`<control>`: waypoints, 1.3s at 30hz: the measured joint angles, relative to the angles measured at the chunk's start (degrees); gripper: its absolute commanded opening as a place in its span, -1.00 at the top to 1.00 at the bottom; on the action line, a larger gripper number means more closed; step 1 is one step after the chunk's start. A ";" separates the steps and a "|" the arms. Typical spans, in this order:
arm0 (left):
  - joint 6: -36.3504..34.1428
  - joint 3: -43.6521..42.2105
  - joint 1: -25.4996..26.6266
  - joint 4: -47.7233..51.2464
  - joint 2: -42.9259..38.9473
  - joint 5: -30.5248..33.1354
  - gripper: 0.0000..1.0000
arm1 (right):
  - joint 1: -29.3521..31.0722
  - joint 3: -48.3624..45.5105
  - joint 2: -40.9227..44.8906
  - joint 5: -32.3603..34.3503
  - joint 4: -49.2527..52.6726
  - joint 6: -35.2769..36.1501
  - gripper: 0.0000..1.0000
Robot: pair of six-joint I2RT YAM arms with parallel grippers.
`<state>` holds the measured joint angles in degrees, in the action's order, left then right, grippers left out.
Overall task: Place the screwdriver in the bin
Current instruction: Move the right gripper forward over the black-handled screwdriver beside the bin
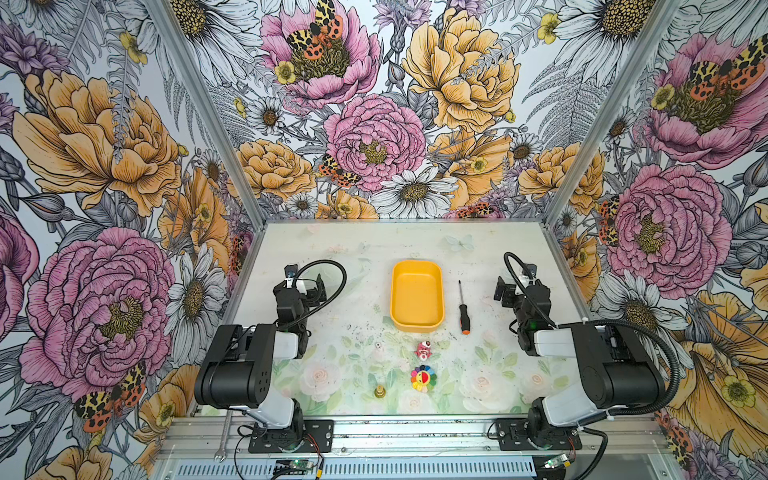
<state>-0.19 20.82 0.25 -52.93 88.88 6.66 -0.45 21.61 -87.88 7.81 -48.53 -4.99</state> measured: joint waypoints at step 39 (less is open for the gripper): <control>21.94 14.05 16.24 48.94 -20.33 -14.32 -0.97 | 22.84 9.29 15.30 -6.73 56.54 -27.15 -0.84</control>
<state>21.76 34.87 16.49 -3.99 68.55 -7.66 22.39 30.89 -72.58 1.08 8.01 -32.14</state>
